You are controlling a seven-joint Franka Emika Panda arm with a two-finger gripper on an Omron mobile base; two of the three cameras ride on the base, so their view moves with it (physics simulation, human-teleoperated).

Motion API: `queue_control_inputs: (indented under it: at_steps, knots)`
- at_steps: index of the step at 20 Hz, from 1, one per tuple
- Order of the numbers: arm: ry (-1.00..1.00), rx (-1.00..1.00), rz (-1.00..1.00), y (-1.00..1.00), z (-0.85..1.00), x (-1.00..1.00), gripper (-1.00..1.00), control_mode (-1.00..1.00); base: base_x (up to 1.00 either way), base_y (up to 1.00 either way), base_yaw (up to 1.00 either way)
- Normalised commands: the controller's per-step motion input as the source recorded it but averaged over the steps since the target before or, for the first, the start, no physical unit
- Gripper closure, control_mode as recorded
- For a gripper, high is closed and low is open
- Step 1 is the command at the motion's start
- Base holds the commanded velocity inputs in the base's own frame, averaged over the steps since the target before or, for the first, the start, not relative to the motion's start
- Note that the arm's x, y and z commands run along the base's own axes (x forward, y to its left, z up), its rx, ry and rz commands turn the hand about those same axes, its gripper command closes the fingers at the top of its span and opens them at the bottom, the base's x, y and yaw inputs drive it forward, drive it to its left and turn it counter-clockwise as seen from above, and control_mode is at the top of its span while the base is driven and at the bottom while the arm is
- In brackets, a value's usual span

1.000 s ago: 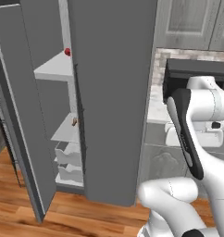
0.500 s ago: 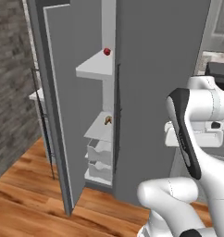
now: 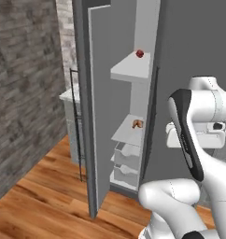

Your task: Store the kebab skewer in the freezer for long-term storage. Close the freezer door after placing the cooked food.

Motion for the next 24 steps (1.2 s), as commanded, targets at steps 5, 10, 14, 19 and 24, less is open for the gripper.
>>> queue_control_inputs:
  at_steps: [5,10,14,19,24]
  knots:
    - [0.00,0.00,0.00,0.00,0.00,0.00,1.00,1.00,0.38,0.47,0.10]
    - [0.00,0.00,0.00,0.00,0.00,0.00,1.00,1.00,0.45,0.38,-0.01]
    - [0.00,0.00,0.00,0.00,0.00,0.00,1.00,1.00,0.47,0.19,-0.17]
    - [0.00,0.00,0.00,0.00,0.00,0.00,1.00,1.00,0.50,0.23,-0.22]
    - [0.00,0.00,0.00,0.00,0.00,0.00,1.00,1.00,0.55,0.23,-0.31]
